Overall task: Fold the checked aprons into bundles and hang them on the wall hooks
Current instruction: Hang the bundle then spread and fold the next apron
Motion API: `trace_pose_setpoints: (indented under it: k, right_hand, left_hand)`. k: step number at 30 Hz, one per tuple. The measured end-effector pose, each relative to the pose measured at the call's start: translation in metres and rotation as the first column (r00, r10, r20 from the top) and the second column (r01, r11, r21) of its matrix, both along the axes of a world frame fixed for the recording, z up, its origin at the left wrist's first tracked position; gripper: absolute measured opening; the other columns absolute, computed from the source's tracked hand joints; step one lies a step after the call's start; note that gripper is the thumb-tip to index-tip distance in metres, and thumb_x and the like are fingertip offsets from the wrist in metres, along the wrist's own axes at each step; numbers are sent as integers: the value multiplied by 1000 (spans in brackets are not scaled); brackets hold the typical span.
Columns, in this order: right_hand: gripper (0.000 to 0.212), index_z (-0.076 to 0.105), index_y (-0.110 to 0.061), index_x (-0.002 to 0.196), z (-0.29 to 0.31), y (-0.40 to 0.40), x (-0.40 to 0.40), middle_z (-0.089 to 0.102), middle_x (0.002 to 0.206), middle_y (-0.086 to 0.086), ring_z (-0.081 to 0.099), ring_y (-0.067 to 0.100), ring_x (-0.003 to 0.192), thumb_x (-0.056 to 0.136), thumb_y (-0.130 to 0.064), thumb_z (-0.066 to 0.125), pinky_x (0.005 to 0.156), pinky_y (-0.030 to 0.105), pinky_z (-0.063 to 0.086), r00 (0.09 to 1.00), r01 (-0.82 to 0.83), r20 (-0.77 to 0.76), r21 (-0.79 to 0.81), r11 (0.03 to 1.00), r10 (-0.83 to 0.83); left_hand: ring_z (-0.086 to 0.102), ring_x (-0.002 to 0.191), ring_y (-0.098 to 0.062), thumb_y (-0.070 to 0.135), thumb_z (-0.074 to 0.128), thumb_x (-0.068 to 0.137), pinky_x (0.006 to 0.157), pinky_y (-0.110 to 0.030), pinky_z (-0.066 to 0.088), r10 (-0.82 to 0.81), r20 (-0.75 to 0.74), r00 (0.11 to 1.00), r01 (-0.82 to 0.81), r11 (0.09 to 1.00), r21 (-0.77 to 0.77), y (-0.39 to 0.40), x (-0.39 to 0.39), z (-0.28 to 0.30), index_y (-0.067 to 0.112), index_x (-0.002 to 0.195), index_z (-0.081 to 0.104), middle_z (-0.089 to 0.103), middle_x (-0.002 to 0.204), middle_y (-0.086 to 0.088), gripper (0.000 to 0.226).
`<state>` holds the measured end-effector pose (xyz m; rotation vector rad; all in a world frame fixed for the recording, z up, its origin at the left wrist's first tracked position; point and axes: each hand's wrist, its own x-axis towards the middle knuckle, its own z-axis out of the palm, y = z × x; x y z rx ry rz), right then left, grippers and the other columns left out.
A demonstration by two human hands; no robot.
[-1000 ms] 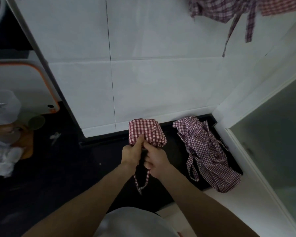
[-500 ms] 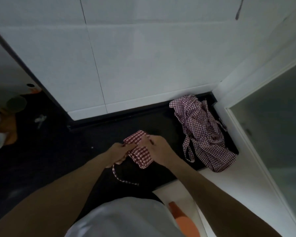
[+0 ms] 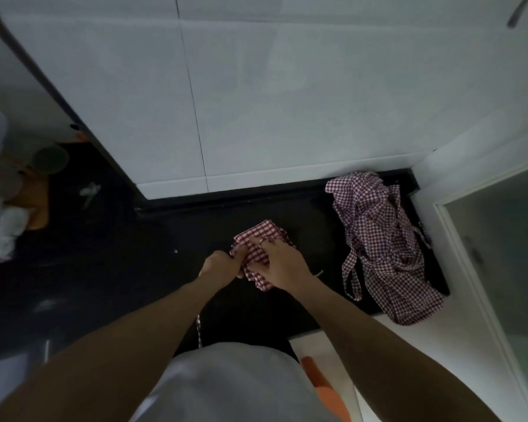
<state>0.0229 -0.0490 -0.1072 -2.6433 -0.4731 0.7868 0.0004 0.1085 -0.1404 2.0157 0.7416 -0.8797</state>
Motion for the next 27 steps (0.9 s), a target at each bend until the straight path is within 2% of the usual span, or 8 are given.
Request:
trace_pose_setpoints:
  k: [4,8,11,13,16,19,22,27]
  right_hand:
    - [73,20,-23,157,-2,11,0,51,143,5,48,22,133,97,-44,57,112,39,33,987,139,-77,0,990,-139]
    - [47,49,-15,138,5,20,-3,63,123,5,59,20,115,98,-35,60,104,34,43,966,238,-108,12,971,-235]
    - [42,54,-15,131,2,23,-9,65,118,3,61,15,106,95,-32,65,99,31,48,957,273,-115,43,961,-266]
    - [37,59,-15,123,2,21,-11,67,117,2,61,12,104,92,-32,69,96,27,47,945,293,-184,96,951,-272]
    - [38,58,-16,127,7,15,-9,64,120,1,60,14,110,93,-30,67,99,30,47,911,288,-341,120,950,-233]
    - [29,59,-14,124,17,7,7,60,105,5,58,15,96,98,-28,58,85,30,46,904,167,-388,-63,984,-178]
    - [15,61,-11,106,59,-8,27,59,85,3,61,15,76,101,-21,52,65,24,45,923,-35,-382,-183,983,-38]
    - [24,70,-16,104,144,-25,55,66,85,-2,63,6,78,103,-28,50,76,26,53,941,166,-339,417,894,-16]
  left_hand:
    - [64,80,-20,28,48,101,72,-33,54,-365,13,931,351,905,240,-13,10,19,12,98,62,63,88,-4,22]
    - [60,83,-16,24,48,101,79,-33,53,-622,32,783,562,729,391,-7,21,41,16,98,60,57,88,-1,15]
    - [55,88,-13,33,47,102,85,-32,50,-603,315,733,544,798,259,3,21,41,17,90,65,54,98,1,28]
    - [61,86,-21,34,49,102,83,-36,53,-375,396,839,416,909,-22,1,18,36,13,89,67,61,97,-4,30]
    - [67,91,-27,32,46,104,83,-38,57,-177,292,940,244,947,-210,-10,13,25,10,103,68,69,102,-13,31]
    - [58,103,-16,30,36,107,81,-20,45,-377,250,892,422,893,-158,-22,12,25,19,131,57,59,125,-5,34]
    - [60,95,-19,40,27,108,87,-37,48,-406,182,895,439,875,-203,-34,14,30,16,124,59,61,110,-6,43]
    - [62,94,-19,34,26,109,93,-39,52,-465,183,866,487,866,-108,-36,14,29,9,128,56,62,111,-9,43]
